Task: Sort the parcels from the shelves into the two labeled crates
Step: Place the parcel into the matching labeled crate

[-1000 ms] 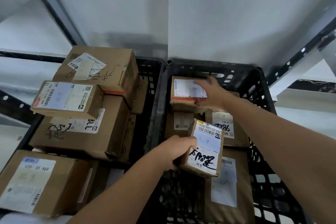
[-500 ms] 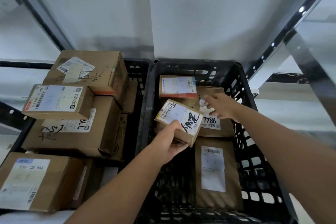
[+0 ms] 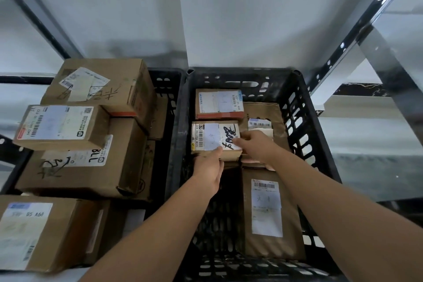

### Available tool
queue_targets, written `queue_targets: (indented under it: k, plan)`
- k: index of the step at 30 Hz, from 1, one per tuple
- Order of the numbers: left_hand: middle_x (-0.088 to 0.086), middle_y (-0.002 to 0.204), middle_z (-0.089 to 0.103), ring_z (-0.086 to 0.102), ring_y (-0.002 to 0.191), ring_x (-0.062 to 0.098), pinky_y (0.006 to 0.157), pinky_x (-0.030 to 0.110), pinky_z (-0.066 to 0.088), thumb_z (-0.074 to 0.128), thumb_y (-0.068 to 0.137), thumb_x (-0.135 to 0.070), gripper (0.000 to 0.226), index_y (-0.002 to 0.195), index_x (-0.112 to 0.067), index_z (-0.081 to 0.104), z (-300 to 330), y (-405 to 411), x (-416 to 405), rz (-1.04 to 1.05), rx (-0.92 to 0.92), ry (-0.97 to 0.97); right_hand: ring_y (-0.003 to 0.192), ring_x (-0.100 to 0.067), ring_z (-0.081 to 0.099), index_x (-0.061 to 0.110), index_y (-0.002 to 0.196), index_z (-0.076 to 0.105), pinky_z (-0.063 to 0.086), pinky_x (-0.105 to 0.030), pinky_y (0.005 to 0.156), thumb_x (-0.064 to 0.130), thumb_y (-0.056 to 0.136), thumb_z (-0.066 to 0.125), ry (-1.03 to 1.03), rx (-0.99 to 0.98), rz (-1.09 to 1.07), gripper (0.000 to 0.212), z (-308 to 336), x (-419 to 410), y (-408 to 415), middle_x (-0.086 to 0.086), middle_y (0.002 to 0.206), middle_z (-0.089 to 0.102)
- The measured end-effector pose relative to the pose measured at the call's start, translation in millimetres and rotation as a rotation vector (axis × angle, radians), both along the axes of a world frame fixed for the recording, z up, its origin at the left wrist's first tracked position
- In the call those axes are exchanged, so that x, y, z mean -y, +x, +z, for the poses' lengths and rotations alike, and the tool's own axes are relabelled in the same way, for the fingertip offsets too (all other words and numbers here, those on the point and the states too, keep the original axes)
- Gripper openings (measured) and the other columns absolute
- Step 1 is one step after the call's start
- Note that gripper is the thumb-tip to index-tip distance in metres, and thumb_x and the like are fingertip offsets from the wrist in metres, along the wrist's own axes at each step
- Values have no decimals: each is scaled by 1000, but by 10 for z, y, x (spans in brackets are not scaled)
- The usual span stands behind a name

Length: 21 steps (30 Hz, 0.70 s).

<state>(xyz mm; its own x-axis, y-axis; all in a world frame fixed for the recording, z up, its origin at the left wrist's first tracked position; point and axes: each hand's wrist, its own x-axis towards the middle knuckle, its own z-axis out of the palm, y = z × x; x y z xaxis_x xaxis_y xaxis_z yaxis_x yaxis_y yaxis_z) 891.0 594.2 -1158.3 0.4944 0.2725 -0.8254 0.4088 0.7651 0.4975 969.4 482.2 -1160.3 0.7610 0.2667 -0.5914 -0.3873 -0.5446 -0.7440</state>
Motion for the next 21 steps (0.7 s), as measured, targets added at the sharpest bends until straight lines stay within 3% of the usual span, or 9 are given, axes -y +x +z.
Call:
queue_targets:
  k: [5,8,11,13,15,16,18,19,21]
  plan:
    - [-1,94,60,59,79,12,99,30,52,66,97,-18,30,125,-13,55,-26,62,-4,-75,-61,52,107,-29,67,15,108,65,58,-49,93,19,99,60,8,3,-119,11,-101,-85,14,-10,114,70]
    - [2,103,59,61,91,18,96,36,54,65,96,-39,46,131,-13,50,-106,4,-52,-275,-117,202,109,-25,65,18,117,63,55,-46,98,25,99,61,-8,45,-82,20,-93,-68,-16,-4,116,69]
    - [6,108,60,64,102,26,92,41,57,53,100,-42,38,121,-11,52,-17,-73,-20,-584,-136,381,114,-20,58,17,138,51,45,-33,94,31,100,57,-215,343,25,41,-12,-14,-104,1,122,60]
    - [4,102,63,66,95,25,85,41,60,50,100,-32,29,116,-10,60,101,-107,-27,-834,-27,785,136,-24,44,17,152,33,39,-36,105,34,104,48,-348,564,115,54,5,29,-182,-6,151,43]
    - [6,121,61,60,110,24,91,38,54,46,102,-24,31,129,-13,57,154,-59,-137,-1069,110,1446,154,-25,9,17,160,10,20,-40,121,39,107,34,-542,712,320,62,11,42,-214,-7,168,4]
    - [9,142,50,49,130,26,105,37,46,44,103,-22,42,144,-11,45,158,-1,-219,-1156,166,1693,155,-23,-7,16,160,0,9,-41,124,42,108,26,-634,745,427,64,2,30,-203,-6,168,-11]
    - [13,168,4,5,155,27,125,39,15,36,107,-27,63,159,-6,7,141,119,-354,-1375,113,1902,151,-21,-24,15,159,-12,-3,-44,126,45,108,15,-727,741,557,65,-11,-46,-153,-6,164,-26]
    - [12,166,-14,-11,154,26,127,42,4,31,107,-33,68,158,-6,-7,121,174,-377,-1492,51,1907,150,-21,-26,14,158,-14,-4,-45,126,46,108,13,-733,723,582,65,-16,-97,-120,-6,163,-28]
    - [13,161,-29,-24,151,26,126,44,-6,27,106,-42,76,155,-6,-19,65,269,-358,-1649,-58,1884,150,-21,-26,11,157,-15,-5,-45,125,45,108,13,-734,662,603,66,-46,-203,-42,-7,164,-27]
